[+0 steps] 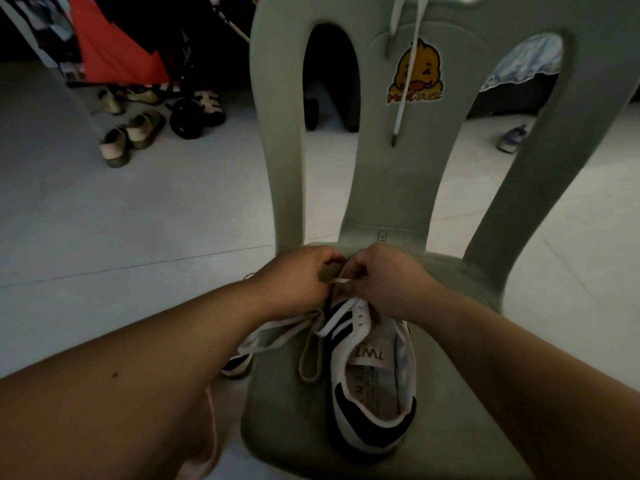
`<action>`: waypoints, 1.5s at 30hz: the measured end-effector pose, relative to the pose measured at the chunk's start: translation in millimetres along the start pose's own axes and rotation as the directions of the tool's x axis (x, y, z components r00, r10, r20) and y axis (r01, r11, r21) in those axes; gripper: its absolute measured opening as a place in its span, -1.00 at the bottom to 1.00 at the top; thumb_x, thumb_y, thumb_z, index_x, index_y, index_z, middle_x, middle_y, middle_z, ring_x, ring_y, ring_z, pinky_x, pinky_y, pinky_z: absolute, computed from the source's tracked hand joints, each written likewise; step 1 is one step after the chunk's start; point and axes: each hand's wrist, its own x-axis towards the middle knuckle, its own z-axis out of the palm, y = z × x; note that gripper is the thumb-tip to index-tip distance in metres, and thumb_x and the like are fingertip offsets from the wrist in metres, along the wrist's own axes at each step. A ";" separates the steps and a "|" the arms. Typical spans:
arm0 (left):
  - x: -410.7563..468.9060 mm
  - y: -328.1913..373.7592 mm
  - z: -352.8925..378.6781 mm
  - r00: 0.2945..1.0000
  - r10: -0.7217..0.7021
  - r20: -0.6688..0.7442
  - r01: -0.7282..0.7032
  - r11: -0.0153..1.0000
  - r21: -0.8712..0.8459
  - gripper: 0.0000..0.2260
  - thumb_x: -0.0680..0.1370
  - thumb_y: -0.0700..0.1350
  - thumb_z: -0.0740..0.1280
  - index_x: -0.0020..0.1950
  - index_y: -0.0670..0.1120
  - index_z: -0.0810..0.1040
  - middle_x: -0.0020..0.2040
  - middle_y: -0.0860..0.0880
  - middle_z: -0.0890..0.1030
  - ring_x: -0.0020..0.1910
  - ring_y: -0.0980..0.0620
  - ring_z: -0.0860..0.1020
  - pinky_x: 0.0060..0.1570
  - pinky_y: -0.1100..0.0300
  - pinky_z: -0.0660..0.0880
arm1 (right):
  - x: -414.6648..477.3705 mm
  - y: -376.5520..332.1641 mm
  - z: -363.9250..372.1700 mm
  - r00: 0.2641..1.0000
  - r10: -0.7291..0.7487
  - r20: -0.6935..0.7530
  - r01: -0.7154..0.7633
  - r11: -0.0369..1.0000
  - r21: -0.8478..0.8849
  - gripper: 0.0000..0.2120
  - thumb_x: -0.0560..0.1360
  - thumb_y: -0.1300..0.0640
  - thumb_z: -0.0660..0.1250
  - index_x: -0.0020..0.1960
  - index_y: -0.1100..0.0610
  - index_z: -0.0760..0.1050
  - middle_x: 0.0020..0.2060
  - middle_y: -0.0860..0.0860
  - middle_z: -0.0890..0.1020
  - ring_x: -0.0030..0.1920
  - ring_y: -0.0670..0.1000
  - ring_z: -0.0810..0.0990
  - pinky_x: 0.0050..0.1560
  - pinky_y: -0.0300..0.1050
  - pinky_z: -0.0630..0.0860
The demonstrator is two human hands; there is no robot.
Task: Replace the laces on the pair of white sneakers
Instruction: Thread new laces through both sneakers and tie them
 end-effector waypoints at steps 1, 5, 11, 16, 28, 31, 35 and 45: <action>2.0 4.8 -1.2 0.999 -0.016 0.035 0.019 0.998 -0.065 -0.61 0.50 -0.05 0.37 0.33 0.04 0.46 0.24 0.06 0.54 0.14 0.10 0.50 0.01 0.29 0.36 | -0.5 1.0 -0.2 1.000 -0.004 -0.006 0.004 1.000 0.024 -0.93 0.44 0.03 0.45 -0.17 -0.02 0.58 -0.23 -0.04 0.61 -0.18 -0.02 0.57 -0.33 -0.27 0.35; 6.6 15.0 -9.5 0.984 -0.070 0.161 0.083 0.994 -0.077 -0.75 0.49 0.00 0.40 0.16 0.04 0.56 -0.03 0.08 0.60 -0.09 0.12 0.53 -0.18 0.31 0.43 | -6.3 3.5 -3.0 1.000 -0.015 0.002 0.014 0.995 0.098 -0.93 0.47 0.04 0.41 -0.14 -0.06 0.52 -0.18 -0.07 0.61 -0.18 -0.07 0.56 -0.30 -0.32 0.38; 1.4 9.7 -32.8 0.966 -0.171 0.193 0.210 0.957 -0.200 -0.76 0.54 0.09 0.31 -0.21 -0.03 0.58 -0.35 0.04 0.48 -0.38 0.10 0.37 -0.41 0.27 0.26 | -11.0 5.2 -8.1 1.000 -0.027 -0.006 0.027 0.987 0.157 -0.87 0.49 0.12 0.37 -0.13 -0.10 0.47 -0.27 -0.22 0.52 -0.24 -0.22 0.48 -0.32 -0.38 0.31; -14.7 -4.6 -67.1 0.983 -0.129 0.128 0.162 0.941 -0.297 -0.77 0.57 0.02 0.26 -0.22 -0.02 0.60 -0.40 0.12 0.55 -0.39 0.14 0.39 -0.38 0.25 0.27 | -14.6 5.1 -12.3 0.999 -0.025 0.040 0.019 0.988 0.154 -0.89 0.54 0.13 0.31 -0.03 -0.07 0.56 -0.19 -0.14 0.59 -0.14 -0.12 0.55 -0.25 -0.33 0.39; -34.8 -38.8 -87.8 0.993 -0.106 -0.056 0.087 0.959 -0.270 -0.72 0.59 0.00 0.21 -0.20 -0.02 0.64 -0.21 0.09 0.62 -0.14 0.12 0.52 -0.15 0.18 0.38 | -11.5 -5.9 -31.9 0.980 0.149 -0.129 -0.078 0.894 0.441 -0.80 0.60 0.04 0.21 -0.15 0.00 0.53 -0.26 -0.12 0.60 -0.33 -0.16 0.51 -0.41 -0.31 0.37; -43.8 -64.3 -96.4 0.972 -0.206 -0.116 0.156 0.927 -0.341 -0.72 0.61 -0.01 0.19 -0.11 -0.04 0.66 -0.09 0.07 0.65 0.01 0.07 0.53 0.06 0.09 0.41 | -5.7 9.9 -32.1 0.943 0.292 -0.159 -0.181 0.852 0.491 -0.82 0.59 0.11 0.22 -0.07 0.13 0.57 -0.05 0.12 0.66 -0.28 -0.09 0.50 -0.31 -0.26 0.40; -51.0 -70.6 -96.6 0.962 -0.219 -0.165 0.159 0.937 -0.312 -0.68 0.61 0.00 0.19 -0.23 -0.05 0.63 -0.19 0.01 0.64 -0.08 -0.01 0.53 0.01 0.07 0.41 | -5.1 4.8 -30.0 0.968 0.234 -0.093 -0.216 0.962 0.169 -0.77 0.58 0.08 0.24 0.20 0.08 0.52 0.12 0.09 0.60 -0.02 0.01 0.59 -0.05 -0.16 0.51; -30.3 -4.9 -58.1 0.999 -0.032 0.019 0.035 0.976 -0.217 -0.73 0.58 0.05 0.22 -0.15 -0.04 0.62 -0.23 -0.03 0.64 -0.20 -0.02 0.59 -0.10 0.08 0.49 | -15.7 -54.6 -23.6 0.989 -0.147 0.015 0.128 0.900 0.416 -0.85 0.53 -0.05 0.32 -0.04 -0.03 0.63 -0.24 -0.07 0.69 -0.23 -0.03 0.65 -0.08 0.02 0.61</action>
